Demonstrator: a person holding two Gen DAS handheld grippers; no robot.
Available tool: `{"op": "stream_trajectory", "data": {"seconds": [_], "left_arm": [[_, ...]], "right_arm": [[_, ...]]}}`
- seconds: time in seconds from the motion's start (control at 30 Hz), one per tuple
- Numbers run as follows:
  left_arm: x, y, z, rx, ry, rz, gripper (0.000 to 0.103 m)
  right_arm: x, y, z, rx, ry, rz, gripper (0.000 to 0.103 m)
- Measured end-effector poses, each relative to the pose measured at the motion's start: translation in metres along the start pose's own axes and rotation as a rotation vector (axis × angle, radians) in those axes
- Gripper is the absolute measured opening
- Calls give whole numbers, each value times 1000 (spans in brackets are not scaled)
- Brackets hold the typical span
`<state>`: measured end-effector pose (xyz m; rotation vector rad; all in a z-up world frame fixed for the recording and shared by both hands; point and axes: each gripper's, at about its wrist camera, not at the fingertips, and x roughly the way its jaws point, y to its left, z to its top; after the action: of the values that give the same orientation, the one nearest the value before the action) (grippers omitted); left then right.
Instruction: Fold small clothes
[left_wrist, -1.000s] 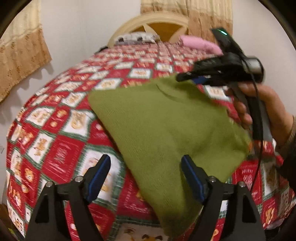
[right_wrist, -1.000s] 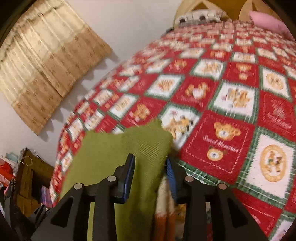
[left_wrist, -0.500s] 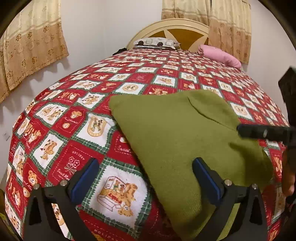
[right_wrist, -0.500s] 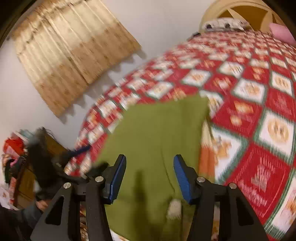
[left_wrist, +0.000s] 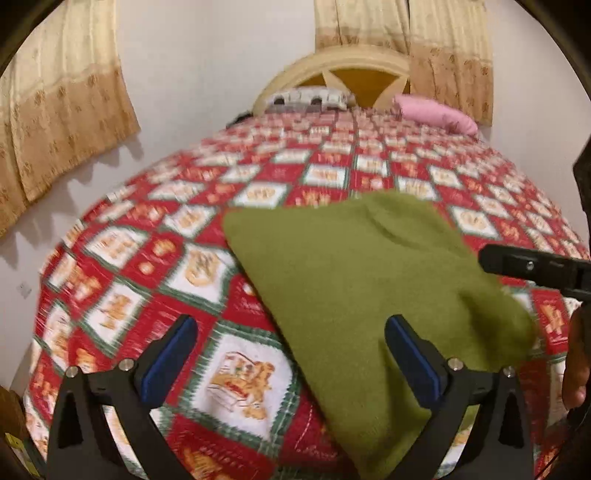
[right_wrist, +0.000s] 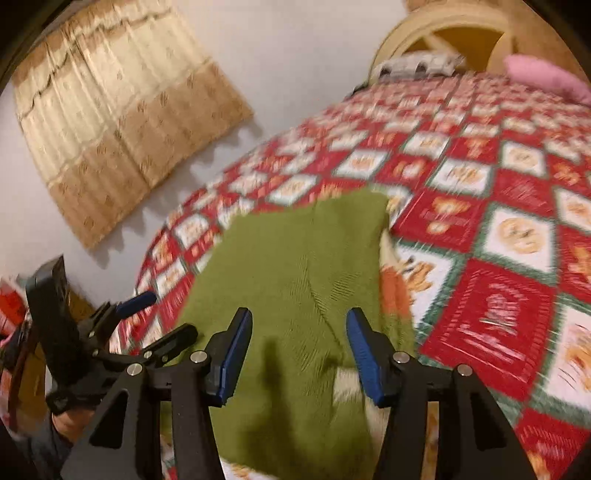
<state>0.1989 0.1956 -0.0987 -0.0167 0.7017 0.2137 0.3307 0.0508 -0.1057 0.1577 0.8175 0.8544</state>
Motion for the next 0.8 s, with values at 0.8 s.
{"op": "stream_trajectory", "data": {"seconds": [0.8], "left_arm": [[-53,0,28,3,-125,-33,103]], "right_arm": [[-88,52,-12,-29,-241,-141,71]]}}
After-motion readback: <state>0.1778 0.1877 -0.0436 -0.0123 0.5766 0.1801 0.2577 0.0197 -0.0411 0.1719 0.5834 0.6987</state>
